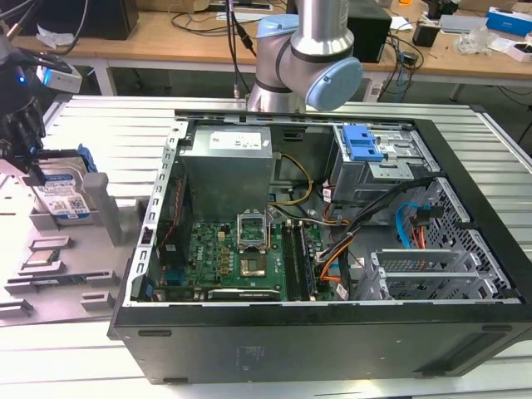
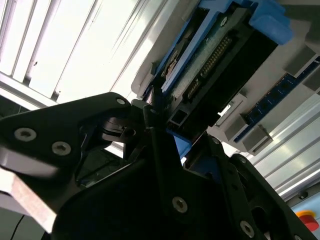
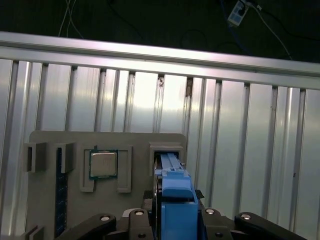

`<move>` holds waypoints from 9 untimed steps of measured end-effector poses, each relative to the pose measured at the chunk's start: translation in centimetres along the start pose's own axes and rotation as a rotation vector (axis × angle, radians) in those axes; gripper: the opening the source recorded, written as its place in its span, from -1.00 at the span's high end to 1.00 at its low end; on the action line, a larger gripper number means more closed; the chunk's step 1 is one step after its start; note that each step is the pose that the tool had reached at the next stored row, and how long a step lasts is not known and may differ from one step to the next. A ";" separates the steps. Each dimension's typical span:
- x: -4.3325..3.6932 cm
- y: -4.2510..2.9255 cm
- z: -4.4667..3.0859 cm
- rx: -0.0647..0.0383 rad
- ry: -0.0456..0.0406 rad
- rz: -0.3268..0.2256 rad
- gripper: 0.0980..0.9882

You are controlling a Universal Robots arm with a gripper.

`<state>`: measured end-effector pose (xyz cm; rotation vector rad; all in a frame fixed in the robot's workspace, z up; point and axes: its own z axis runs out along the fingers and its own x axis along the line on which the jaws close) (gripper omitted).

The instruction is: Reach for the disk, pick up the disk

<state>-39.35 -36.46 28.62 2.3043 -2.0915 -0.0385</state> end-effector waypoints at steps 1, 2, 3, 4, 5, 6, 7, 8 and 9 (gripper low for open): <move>0.00 0.00 0.01 0.000 0.0000 0.000 0.38; 0.00 0.00 0.03 0.000 0.0000 0.000 0.38; 0.00 0.00 0.05 0.000 0.0000 0.000 0.38; 0.00 0.00 0.06 0.000 -0.0001 0.000 0.39; 0.00 0.00 0.07 0.000 -0.0001 0.000 0.39; 0.00 0.00 0.08 0.000 0.0000 0.000 0.39; 0.00 0.00 0.09 0.000 0.0000 0.000 0.39; 0.00 0.00 0.11 0.000 0.0000 0.000 0.39; 0.00 -0.01 0.12 0.000 0.0000 0.000 0.39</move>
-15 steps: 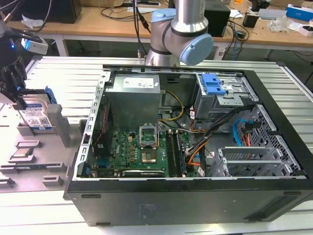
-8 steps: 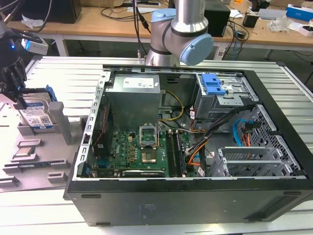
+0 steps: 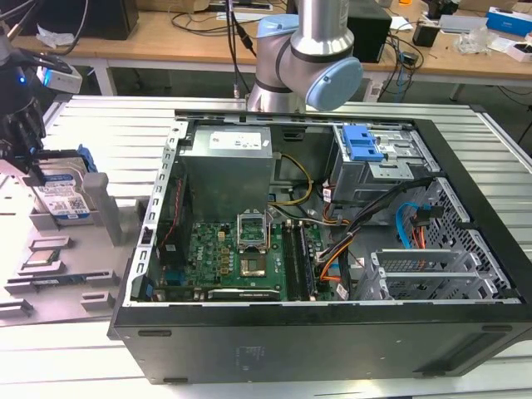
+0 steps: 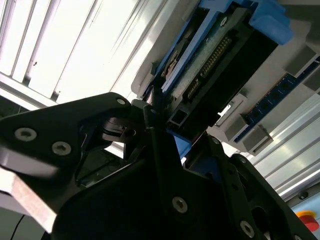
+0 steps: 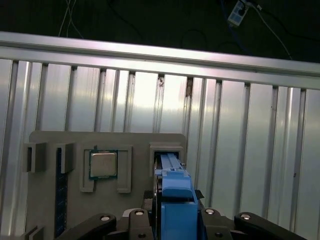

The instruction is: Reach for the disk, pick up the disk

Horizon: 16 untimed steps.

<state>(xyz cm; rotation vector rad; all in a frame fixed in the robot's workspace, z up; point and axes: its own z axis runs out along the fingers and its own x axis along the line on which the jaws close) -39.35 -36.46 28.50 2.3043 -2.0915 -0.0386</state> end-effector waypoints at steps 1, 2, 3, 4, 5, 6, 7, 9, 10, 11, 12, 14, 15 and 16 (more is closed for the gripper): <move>0.00 0.00 0.02 0.000 0.0000 0.000 0.39; 0.00 0.00 0.03 0.000 -0.0001 0.000 0.39; 0.00 0.00 0.04 0.000 -0.0001 0.000 0.39; 0.00 0.00 0.05 0.000 0.0000 0.000 0.39; 0.00 0.00 0.06 0.000 0.0000 0.000 0.39; 0.00 0.00 0.06 0.000 0.0000 0.000 0.39; 0.00 -0.01 0.05 0.000 -0.0001 0.000 0.39; 0.00 -0.01 -0.37 0.000 -0.0001 0.000 0.39; 0.00 -0.01 -0.61 0.000 -0.0001 0.000 0.39; 0.00 0.00 -0.92 0.000 0.0000 0.000 0.39; 0.00 0.00 -1.16 0.000 -0.0001 0.000 0.39; -0.01 0.01 -1.67 0.000 -0.0001 0.000 0.39; -0.01 0.01 -1.96 0.000 0.0000 0.000 0.39; -0.01 0.02 -2.27 0.000 0.0000 0.000 0.39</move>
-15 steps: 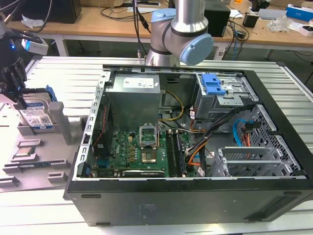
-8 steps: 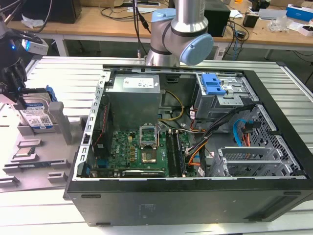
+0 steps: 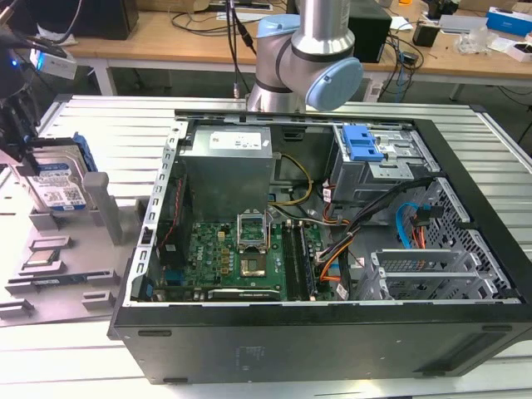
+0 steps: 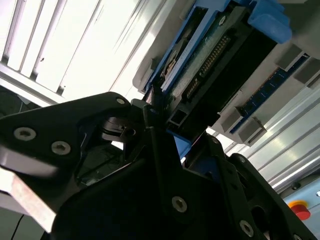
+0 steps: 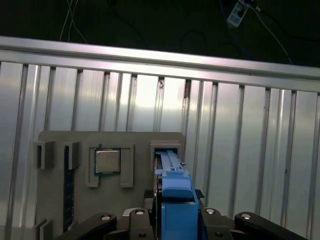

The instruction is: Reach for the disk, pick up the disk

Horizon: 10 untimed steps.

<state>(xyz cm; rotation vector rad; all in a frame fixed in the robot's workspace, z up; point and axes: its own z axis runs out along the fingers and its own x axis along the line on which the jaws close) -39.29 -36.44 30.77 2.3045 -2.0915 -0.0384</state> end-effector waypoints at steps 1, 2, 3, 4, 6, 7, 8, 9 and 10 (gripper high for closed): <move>0.00 0.00 -0.23 0.000 0.0000 0.000 0.39; 0.00 0.00 -0.38 0.000 0.0000 0.000 0.39; -0.01 0.01 -0.63 0.000 -0.0001 0.000 0.39; -0.02 0.01 -1.00 0.000 -0.0001 0.000 0.39; -0.02 0.01 -1.39 0.000 0.0000 0.000 0.39; -0.03 0.02 -1.66 0.000 -0.0001 0.000 0.39; -0.03 0.02 -1.96 0.000 0.0000 0.000 0.39; -0.03 0.02 -2.14 0.000 0.0000 0.000 0.39; -0.04 0.02 -2.30 0.000 0.0000 0.000 0.39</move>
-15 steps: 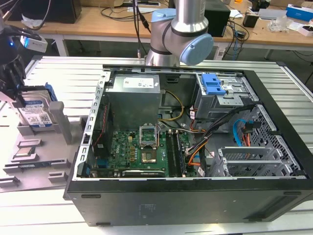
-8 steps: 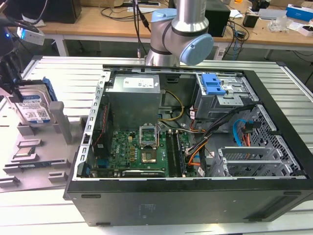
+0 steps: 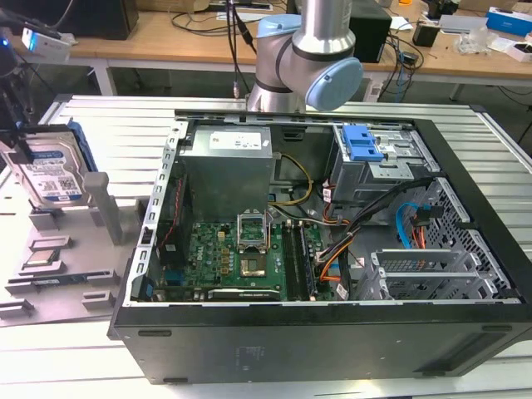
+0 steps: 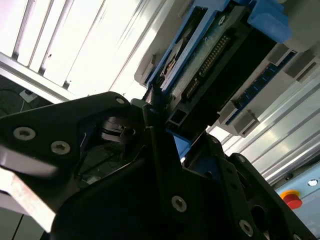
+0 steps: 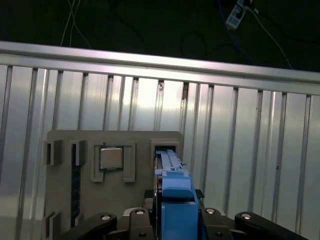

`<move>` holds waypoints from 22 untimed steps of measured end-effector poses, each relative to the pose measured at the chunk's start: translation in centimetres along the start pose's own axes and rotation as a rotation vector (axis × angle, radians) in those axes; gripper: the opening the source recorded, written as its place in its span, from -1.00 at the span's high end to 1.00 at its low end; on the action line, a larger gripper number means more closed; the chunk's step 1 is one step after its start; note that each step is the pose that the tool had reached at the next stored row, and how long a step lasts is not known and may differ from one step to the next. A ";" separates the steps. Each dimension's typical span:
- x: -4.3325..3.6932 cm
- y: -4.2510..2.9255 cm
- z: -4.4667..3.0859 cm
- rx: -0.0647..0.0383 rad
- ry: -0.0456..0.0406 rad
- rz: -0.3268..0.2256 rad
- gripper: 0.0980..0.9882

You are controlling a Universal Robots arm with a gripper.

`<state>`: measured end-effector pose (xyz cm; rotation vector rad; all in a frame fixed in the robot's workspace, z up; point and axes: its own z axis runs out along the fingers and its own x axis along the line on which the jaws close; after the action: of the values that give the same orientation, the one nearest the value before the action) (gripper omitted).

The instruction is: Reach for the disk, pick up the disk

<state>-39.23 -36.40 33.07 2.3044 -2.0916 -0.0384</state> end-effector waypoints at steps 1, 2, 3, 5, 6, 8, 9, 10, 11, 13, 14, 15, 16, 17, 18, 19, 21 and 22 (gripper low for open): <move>0.00 0.00 -0.27 0.000 0.0000 0.000 0.39; -0.01 0.00 -0.48 0.000 0.0000 0.000 0.39; -0.01 0.00 -0.62 0.000 -0.0001 0.000 0.39; -0.02 0.01 -1.06 0.000 0.0000 0.000 0.39; -0.02 0.01 -1.28 0.000 0.0000 0.000 0.39; -0.02 0.01 -1.59 0.000 0.0000 0.000 0.39; -0.03 0.01 -1.79 0.000 0.0000 0.000 0.39; -0.03 0.01 -1.94 0.000 0.0000 0.000 0.39; -0.03 0.02 -2.28 0.000 0.0000 0.000 0.39; -0.03 0.02 -2.67 0.000 0.0000 0.000 0.39; -0.03 0.01 -2.92 0.000 0.0000 0.000 0.39; -0.03 0.01 -3.19 0.000 0.0000 0.000 0.39; -0.03 0.02 -3.34 0.000 0.0000 0.000 0.39; -0.04 0.02 -3.52 0.000 0.0000 0.000 0.39; -0.04 0.01 -3.82 0.000 0.0000 0.000 0.39; -0.04 0.02 -3.97 0.000 0.0000 0.000 0.39; -0.04 0.02 -4.57 0.000 0.0000 0.000 0.39; -0.04 0.02 -4.78 0.000 0.0000 0.000 0.39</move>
<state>-39.07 -36.33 37.84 2.3044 -2.0916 -0.0384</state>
